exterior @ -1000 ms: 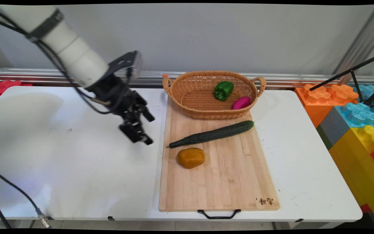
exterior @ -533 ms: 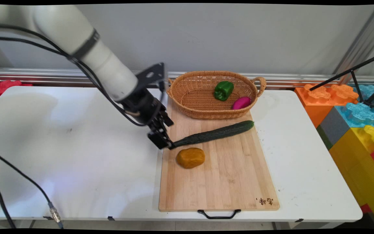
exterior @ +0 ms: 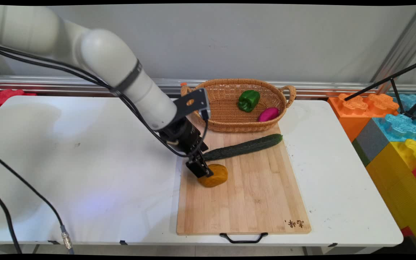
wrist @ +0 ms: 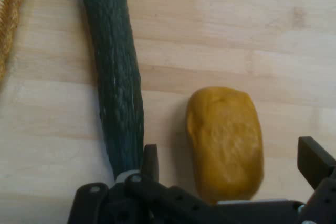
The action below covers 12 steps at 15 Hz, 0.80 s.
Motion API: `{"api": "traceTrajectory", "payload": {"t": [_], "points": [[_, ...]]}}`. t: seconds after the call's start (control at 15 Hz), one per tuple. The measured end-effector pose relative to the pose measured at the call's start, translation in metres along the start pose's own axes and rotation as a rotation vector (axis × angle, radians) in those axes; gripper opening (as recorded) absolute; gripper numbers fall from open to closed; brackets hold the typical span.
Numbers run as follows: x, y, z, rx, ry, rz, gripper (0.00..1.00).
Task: Pick up the potato from the cutting board
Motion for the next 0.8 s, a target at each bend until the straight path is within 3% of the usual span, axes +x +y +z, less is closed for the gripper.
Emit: {"api": "traceTrajectory", "payload": {"t": [0.6,0.67,0.8], "points": [[-0.001,0.008,0.039,0.017,-0.019,-0.044,1.00],[0.000,0.009,0.041,0.016,-0.018,-0.046,0.00],[0.001,0.010,0.043,0.018,-0.019,-0.046,0.00]]}}
